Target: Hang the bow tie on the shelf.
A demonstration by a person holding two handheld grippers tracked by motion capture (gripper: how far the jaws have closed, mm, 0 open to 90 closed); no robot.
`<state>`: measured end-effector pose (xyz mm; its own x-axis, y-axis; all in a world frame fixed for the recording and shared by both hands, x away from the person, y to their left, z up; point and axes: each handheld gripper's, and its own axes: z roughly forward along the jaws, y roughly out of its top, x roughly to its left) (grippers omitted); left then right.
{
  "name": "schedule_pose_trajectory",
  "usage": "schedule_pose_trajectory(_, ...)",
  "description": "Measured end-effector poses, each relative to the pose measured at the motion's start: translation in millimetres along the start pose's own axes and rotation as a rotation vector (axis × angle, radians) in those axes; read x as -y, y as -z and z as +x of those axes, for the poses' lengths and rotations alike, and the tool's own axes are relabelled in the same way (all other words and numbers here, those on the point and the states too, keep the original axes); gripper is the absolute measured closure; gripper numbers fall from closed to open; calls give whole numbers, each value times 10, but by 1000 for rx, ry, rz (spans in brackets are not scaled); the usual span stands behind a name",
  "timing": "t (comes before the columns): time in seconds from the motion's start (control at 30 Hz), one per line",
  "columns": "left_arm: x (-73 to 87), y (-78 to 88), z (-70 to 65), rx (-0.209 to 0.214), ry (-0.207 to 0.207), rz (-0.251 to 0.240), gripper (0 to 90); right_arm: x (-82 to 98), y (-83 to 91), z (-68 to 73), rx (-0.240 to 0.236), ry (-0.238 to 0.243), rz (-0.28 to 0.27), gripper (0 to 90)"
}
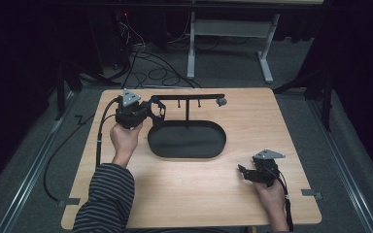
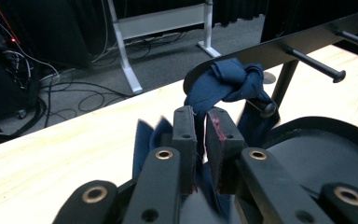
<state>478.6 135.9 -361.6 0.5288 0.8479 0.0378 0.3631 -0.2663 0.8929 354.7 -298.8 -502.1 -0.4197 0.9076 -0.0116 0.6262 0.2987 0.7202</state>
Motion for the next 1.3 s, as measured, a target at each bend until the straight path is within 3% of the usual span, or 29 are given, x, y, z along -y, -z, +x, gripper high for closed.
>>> schedule_pose_trajectory(0.27,8,49,27,23,20,-2,788,0,0,0,0,0,0,298)
schedule_pose_trajectory(0.47,21,118,-1,39,-9,23,727,0,0,0,0,0,0,299)
schedule_pose_trajectory(0.6,41,165,20,62,6,23,663,0,0,0,0,0,0,299)
schedule_pose_trajectory(0.7,70,172,58,138,54,37,599,0,0,0,0,0,0,298)
schedule_pose_trajectory(0.77,96,198,53,137,44,42,562,0,0,1,0,0,0,298)
schedule_pose_trajectory(0.97,191,336,97,168,76,45,526,0,0,1,1,-1,0,299)
schedule_pose_trajectory(1.07,219,385,115,161,76,42,520,0,0,1,1,-1,0,299)
schedule_pose_trajectory(1.3,345,560,202,168,124,14,518,1,1,6,2,-5,1,299)
